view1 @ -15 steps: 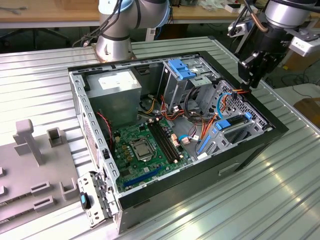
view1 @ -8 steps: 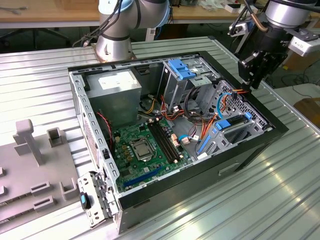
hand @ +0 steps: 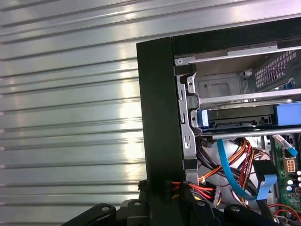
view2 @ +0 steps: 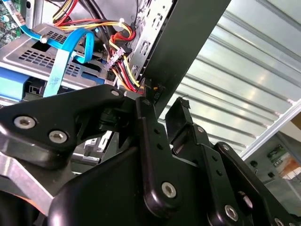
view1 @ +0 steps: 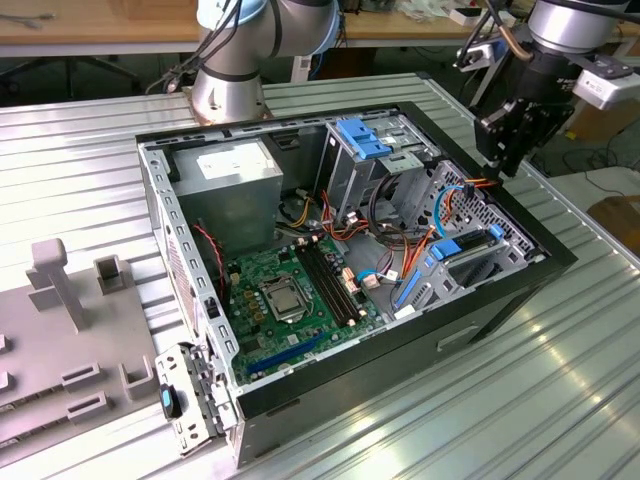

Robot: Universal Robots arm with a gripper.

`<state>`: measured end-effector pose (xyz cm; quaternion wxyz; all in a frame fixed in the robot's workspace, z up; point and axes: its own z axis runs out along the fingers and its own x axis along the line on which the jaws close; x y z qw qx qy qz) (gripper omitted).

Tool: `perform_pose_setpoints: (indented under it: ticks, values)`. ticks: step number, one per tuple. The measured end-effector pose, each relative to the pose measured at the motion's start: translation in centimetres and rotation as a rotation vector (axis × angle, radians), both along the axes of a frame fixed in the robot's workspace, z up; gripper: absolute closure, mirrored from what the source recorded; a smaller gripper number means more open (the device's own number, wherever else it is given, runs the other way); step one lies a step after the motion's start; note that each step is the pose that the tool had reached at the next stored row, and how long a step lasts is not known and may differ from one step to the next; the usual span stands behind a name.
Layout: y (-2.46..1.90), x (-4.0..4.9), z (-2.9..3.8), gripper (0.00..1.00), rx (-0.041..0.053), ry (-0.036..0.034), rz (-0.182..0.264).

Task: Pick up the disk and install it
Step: 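Insert the first disk wire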

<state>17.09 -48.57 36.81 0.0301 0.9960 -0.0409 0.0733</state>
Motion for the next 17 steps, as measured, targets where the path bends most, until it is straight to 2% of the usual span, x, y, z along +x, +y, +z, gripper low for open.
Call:
perform_pose_setpoints:
  ticks: [5, 6, 7, 8, 16, 17]
  values:
    - [0.0, 0.0, -0.24, 0.62, -0.001, 0.0, 0.0]
    - [0.0, -0.01, -0.25, 0.71, -0.0023, 0.0, 0.0]
    - [0.0, -0.01, -0.26, 0.71, -0.0034, 0.0, 0.0]
    - [0.0, -0.01, -0.28, 0.77, -0.0043, 0.0, 0.0]
    - [0.0, 0.07, -0.37, 0.77, -0.007, 0.0, 0.0]
    - [0.0, 0.09, -0.36, 0.84, -0.0072, 0.0, 0.0]
